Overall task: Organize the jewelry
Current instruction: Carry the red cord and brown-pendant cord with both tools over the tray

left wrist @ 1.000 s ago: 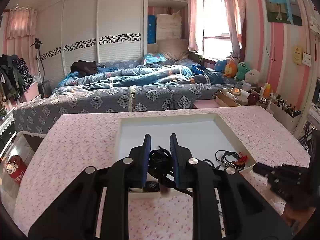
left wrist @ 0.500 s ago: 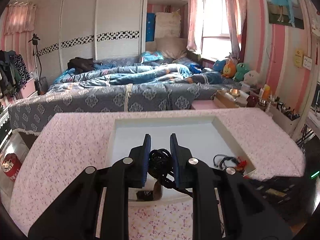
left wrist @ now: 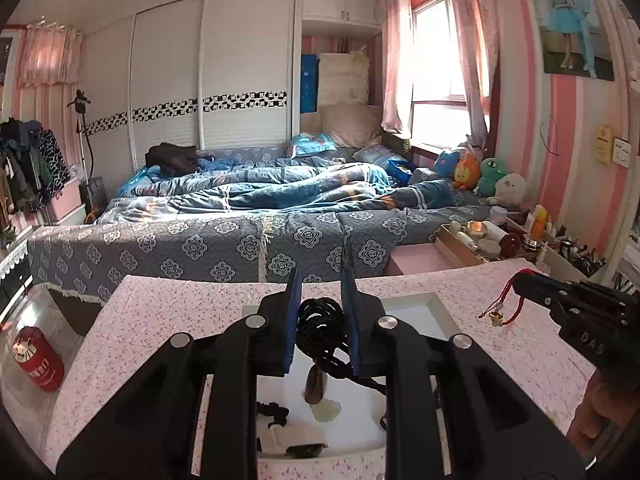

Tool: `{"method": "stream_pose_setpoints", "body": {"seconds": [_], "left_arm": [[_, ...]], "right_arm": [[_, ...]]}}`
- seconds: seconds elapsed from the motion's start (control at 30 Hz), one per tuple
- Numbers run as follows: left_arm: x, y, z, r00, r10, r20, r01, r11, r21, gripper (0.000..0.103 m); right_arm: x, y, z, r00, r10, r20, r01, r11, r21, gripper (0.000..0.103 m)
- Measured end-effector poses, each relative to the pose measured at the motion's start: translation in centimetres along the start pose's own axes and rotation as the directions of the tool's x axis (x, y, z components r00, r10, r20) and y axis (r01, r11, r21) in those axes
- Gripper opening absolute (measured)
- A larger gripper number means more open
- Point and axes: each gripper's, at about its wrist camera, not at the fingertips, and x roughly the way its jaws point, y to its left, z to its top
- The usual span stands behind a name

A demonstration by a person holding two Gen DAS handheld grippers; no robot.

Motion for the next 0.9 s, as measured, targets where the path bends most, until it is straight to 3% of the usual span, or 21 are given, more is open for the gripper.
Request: {"method": "stream_pose_setpoints", "body": {"seconds": [0.07, 0.23, 0.9], "left_arm": [[0.6, -0.2, -0.7, 1.0, -0.01, -0.008, 0.01, 1.0, -0.007, 0.019], [2.1, -1.2, -2.1, 0.998, 0.021, -0.057, -0.018, 0.999, 0.047, 0.019], [3.4, -0.9, -2.6, 0.995, 0.03, -0.092, -0.025, 0.998, 0.054, 0.018]], "right_arm": [[0.5, 0.8, 0.2, 0.998, -0.064, 0.008, 0.065, 0.996, -0.062, 0.004], [1.4, 0.5, -0.7, 0.998, -0.052, -0.027, 0.051, 0.997, -0.051, 0.004], [3.6, -0.2, -1.9, 0.995, -0.022, -0.093, 0.02, 1.0, -0.024, 0.004]]}}
